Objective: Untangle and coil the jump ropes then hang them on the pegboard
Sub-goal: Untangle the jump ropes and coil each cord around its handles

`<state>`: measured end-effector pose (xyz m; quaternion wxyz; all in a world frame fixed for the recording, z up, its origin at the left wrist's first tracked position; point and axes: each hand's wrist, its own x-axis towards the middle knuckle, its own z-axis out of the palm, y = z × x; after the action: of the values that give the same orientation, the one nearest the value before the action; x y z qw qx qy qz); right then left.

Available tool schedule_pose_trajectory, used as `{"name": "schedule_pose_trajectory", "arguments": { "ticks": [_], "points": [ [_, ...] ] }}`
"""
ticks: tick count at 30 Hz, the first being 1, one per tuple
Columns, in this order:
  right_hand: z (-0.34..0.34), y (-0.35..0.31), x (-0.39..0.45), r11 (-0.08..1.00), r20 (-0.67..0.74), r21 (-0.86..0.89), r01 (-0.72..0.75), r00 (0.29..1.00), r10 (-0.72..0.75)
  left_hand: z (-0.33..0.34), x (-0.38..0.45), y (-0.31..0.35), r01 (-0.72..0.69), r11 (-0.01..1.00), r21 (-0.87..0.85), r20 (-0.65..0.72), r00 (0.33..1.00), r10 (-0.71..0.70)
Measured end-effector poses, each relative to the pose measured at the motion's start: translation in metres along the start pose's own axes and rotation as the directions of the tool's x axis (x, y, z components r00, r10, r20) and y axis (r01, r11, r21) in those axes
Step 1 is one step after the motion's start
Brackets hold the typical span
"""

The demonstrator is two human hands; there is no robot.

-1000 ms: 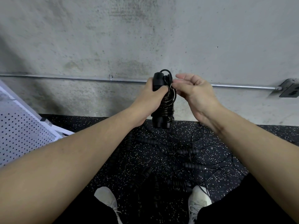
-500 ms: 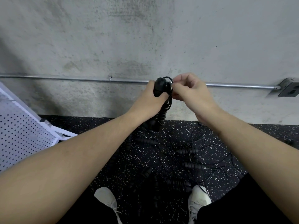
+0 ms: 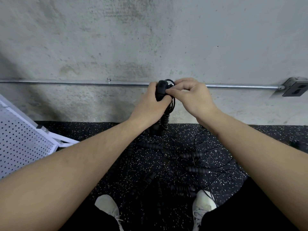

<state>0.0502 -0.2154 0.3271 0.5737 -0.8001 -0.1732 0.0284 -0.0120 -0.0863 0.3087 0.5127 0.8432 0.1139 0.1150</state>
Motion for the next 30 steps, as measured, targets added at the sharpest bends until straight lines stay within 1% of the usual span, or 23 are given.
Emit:
{"name": "schedule_pose_trajectory", "arguments": {
  "ticks": [2, 6, 9, 10, 11, 13, 15, 18, 21, 23, 25, 28, 29, 30],
  "points": [
    [-0.001, 0.001, 0.001, 0.999, -0.021, 0.044, -0.002, 1.0, 0.003, 0.001, -0.001, 0.002, 0.005, 0.999, -0.037, 0.018, 1.0, -0.005],
    [-0.001, 0.004, 0.0, 0.994, -0.043, 0.003, 0.108, 0.993, -0.108, 0.002, 0.0, 0.007, 0.021, 0.996, -0.082, 0.053, 0.998, -0.017],
    [-0.001, 0.004, -0.002, 0.975, 0.015, -0.052, 0.214, 0.977, -0.214, 0.003, 0.0, 0.007, 0.102, 0.973, -0.208, 0.149, 0.986, -0.071],
    [0.0, 0.004, -0.001, 0.975, 0.034, -0.052, 0.214, 0.976, -0.213, 0.003, 0.0, 0.005, 0.104, 0.973, -0.207, 0.159, 0.985, -0.071],
    [-0.001, 0.004, 0.0, 0.982, 0.043, -0.034, 0.183, 0.982, -0.182, 0.002, -0.001, 0.004, 0.095, 0.977, -0.19, 0.149, 0.986, -0.067],
    [-0.002, 0.005, 0.004, 0.997, 0.036, 0.03, 0.067, 0.997, -0.068, 0.001, -0.002, 0.0, 0.066, 0.985, -0.162, 0.129, 0.991, -0.045],
    [-0.004, 0.007, 0.008, 0.995, 0.045, 0.095, -0.031, 0.999, 0.027, 0.001, -0.003, 0.0, 0.068, 0.985, -0.159, 0.111, 0.992, -0.051],
    [-0.003, 0.008, 0.009, 0.978, 0.073, 0.177, -0.114, 0.992, 0.102, 0.0, -0.003, -0.003, 0.081, 0.989, -0.121, 0.121, 0.99, -0.067],
    [-0.001, 0.008, 0.007, 0.937, 0.112, 0.297, -0.185, 0.981, 0.158, 0.001, 0.001, -0.005, 0.109, 0.991, -0.077, 0.141, 0.985, -0.098],
    [0.001, 0.008, 0.008, 0.908, 0.113, 0.355, -0.224, 0.974, 0.196, 0.003, 0.002, -0.003, 0.176, 0.977, -0.117, 0.185, 0.971, -0.153],
    [-0.001, 0.008, 0.007, 0.896, 0.132, 0.37, -0.244, 0.969, 0.209, 0.003, 0.002, 0.0, 0.289, 0.941, -0.175, 0.256, 0.937, -0.24],
    [-0.008, 0.007, 0.006, 0.931, 0.179, 0.283, -0.23, 0.966, 0.185, -0.001, 0.0, 0.002, 0.452, 0.859, -0.242, 0.405, 0.851, -0.334],
    [-0.01, 0.007, 0.005, 0.937, 0.179, 0.264, -0.228, 0.967, 0.184, -0.002, -0.001, 0.004, 0.471, 0.849, -0.24, 0.431, 0.835, -0.341],
    [-0.011, 0.007, 0.006, 0.94, 0.173, 0.257, -0.225, 0.967, 0.185, -0.003, -0.001, 0.003, 0.465, 0.855, -0.231, 0.432, 0.836, -0.338]
  ]
}}
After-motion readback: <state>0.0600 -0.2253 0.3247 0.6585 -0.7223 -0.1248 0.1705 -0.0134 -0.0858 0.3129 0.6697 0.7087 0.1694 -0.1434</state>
